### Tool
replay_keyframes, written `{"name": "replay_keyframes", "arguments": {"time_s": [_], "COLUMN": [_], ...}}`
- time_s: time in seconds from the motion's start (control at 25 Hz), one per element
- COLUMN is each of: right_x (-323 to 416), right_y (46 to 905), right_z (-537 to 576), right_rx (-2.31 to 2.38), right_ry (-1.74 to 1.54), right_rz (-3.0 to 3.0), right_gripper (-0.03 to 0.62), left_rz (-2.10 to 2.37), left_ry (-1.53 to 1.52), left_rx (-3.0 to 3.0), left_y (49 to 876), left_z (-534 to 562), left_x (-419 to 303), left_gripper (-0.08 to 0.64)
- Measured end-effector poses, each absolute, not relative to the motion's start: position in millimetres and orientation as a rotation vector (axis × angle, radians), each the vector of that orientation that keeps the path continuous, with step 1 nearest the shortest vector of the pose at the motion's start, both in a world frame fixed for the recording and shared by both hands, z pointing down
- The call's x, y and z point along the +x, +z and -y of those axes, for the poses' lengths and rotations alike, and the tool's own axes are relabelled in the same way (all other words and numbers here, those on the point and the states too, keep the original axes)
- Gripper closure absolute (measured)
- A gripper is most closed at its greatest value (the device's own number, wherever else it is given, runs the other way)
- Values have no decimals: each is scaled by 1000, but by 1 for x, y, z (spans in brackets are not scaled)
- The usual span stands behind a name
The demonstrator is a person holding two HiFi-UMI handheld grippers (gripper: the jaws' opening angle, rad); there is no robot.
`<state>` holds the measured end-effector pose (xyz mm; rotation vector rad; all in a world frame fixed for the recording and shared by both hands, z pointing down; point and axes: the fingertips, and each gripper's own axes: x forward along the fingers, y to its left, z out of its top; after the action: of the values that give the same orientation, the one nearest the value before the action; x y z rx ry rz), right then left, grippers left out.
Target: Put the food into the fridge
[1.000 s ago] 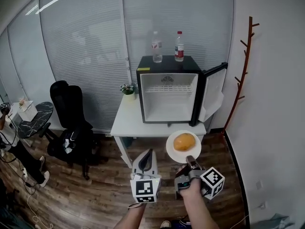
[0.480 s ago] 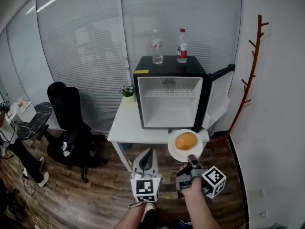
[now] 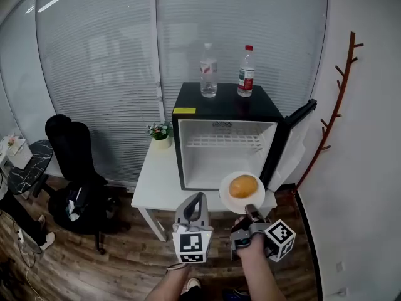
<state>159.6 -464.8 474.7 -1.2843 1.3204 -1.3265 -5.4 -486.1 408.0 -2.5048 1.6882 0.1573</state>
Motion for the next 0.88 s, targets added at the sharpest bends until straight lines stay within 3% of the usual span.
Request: {"name": "replay_keyframes", "arguments": {"time_s": [0.88], "right_x": [188], "right_y": [483], "right_z": [651], "right_rx": [-1334], "right_ry": [-1316], "right_rz": [-1259], "right_gripper": [558], "left_rz": [-1619], "left_ry": [169], "left_rx": [-2570], "left_y": [408], "left_z": [680], "left_x": [29], "left_gripper": [534]}}
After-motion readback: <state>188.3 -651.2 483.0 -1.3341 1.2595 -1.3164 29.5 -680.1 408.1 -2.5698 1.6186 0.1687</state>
